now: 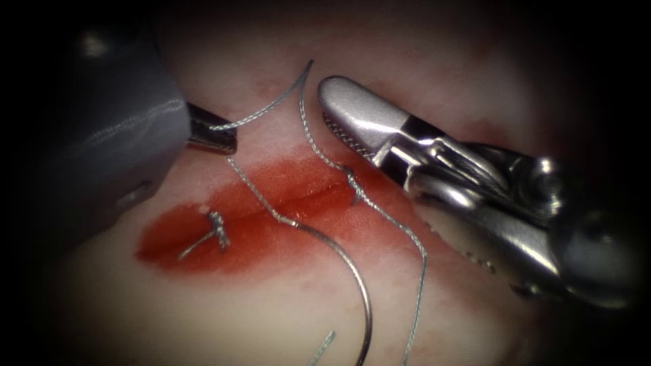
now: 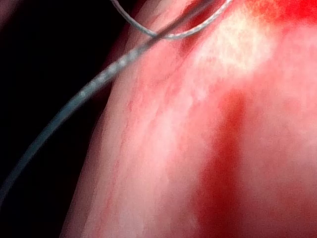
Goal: Wound Closure
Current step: Grab a longer length of suture.
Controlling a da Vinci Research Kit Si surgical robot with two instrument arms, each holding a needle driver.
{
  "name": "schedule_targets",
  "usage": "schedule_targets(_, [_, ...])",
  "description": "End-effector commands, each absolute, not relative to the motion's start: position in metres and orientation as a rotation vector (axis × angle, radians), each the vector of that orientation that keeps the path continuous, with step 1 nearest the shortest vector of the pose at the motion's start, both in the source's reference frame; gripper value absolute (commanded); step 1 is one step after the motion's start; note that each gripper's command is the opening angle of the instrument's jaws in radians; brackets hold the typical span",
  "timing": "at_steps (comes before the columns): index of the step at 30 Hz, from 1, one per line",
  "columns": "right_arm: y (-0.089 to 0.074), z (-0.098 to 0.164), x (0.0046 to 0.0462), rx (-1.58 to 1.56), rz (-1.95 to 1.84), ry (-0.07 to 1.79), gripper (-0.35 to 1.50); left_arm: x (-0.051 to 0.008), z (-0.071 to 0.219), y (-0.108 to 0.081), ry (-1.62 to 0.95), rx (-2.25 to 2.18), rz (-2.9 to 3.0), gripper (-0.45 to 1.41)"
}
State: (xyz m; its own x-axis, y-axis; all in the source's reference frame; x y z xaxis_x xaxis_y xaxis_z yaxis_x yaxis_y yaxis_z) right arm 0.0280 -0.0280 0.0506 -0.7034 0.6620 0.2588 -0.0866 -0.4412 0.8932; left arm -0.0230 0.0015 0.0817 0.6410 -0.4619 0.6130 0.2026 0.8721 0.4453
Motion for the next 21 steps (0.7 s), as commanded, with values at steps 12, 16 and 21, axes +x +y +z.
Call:
schedule_targets(12, [-0.0272,0.051,0.0317,0.748,2.238,1.343,0.29,-0.0235,0.0813,0.0023,-0.798,0.353,-0.39,-0.4])
schedule_targets(16, [-0.0272,0.0511,0.0317,0.805,2.203,1.321,-0.35,-0.0235,0.0814,0.0022,-0.799,0.365,-0.383,-0.37])
schedule_targets(21, [-0.0272,0.0512,0.0317,0.856,2.167,1.3,-0.35,-0.0234,0.0815,0.0022,-0.805,0.397,-0.362,0.62])
